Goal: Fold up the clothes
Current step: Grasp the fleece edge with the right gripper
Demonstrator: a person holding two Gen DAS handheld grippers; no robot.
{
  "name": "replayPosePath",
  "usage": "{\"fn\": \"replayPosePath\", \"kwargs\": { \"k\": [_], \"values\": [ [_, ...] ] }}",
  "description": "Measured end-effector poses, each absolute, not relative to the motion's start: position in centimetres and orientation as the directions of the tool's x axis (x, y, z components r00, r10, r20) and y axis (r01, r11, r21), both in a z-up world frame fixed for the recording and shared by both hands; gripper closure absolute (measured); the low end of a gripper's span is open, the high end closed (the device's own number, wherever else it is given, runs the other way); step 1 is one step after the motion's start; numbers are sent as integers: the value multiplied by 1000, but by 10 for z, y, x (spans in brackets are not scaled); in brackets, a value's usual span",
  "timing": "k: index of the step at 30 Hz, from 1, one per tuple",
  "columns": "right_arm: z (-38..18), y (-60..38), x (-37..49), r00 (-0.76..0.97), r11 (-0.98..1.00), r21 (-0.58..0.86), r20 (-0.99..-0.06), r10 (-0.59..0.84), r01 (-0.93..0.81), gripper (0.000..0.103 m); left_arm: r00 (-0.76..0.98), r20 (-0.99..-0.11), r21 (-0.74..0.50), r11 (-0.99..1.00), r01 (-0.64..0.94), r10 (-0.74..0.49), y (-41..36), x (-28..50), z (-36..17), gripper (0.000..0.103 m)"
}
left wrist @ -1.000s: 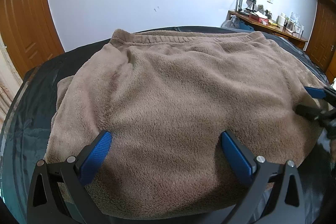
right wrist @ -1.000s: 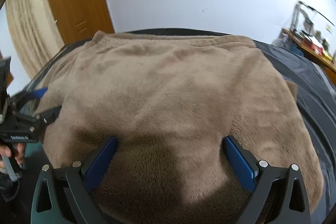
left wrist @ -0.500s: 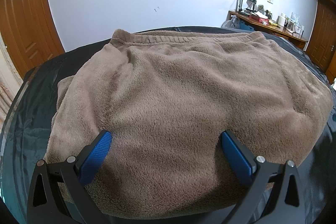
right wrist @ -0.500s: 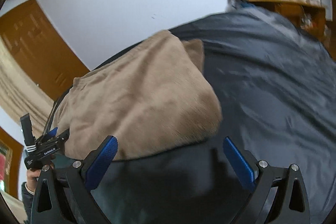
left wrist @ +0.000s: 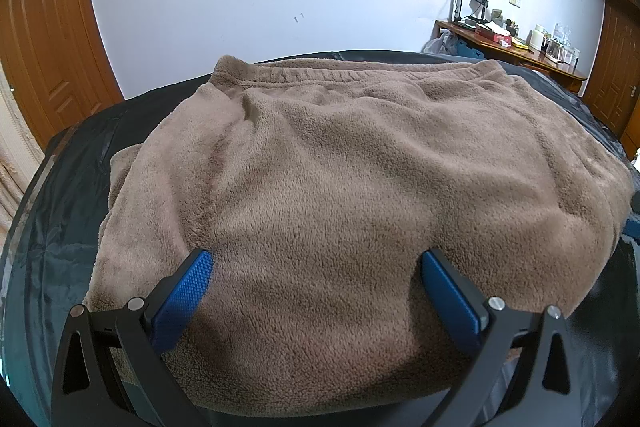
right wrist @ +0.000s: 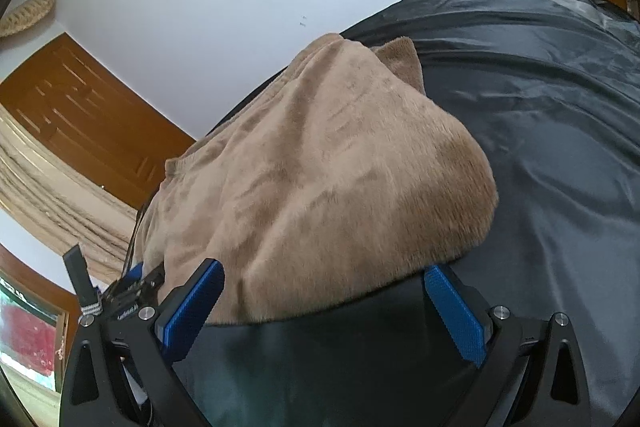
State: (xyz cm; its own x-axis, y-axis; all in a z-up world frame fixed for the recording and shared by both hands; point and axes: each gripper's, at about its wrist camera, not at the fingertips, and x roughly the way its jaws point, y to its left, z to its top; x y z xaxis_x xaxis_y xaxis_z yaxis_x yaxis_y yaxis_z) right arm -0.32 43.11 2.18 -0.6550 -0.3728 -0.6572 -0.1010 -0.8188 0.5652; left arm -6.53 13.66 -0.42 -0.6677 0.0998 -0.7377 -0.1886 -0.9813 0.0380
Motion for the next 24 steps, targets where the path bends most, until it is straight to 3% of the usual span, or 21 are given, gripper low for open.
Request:
{"fn": "replayPosePath", "kwargs": {
  "k": [12,13,15,16,17,24],
  "values": [
    [18,448,-26,-732,-717,677,-573,-369,-169,2,-668,-738,41,-981,-189,98,137,-64,-4,0],
    [18,447,-26,-736,-728,662,-582,-347,-180,7,-668,-738,41,-981,-189,98,137,-64,-4,0],
    [16,447,-26,-736,-750,626,-607,-299,-212,30,-668,-738,41,-981,-189,98,137,-64,-4,0],
    [15,447,-26,-735,-760,608,-620,-275,-228,48,-668,-738,41,-981,-189,98,137,-64,-4,0],
    [13,450,-26,-739,-758,608,-619,-267,-235,56,-668,-738,41,-981,-189,98,137,-63,-4,0],
    [11,454,-25,-745,-735,635,-604,-282,-236,57,-668,-737,38,-982,-187,99,137,-63,-3,0]
  ]
}}
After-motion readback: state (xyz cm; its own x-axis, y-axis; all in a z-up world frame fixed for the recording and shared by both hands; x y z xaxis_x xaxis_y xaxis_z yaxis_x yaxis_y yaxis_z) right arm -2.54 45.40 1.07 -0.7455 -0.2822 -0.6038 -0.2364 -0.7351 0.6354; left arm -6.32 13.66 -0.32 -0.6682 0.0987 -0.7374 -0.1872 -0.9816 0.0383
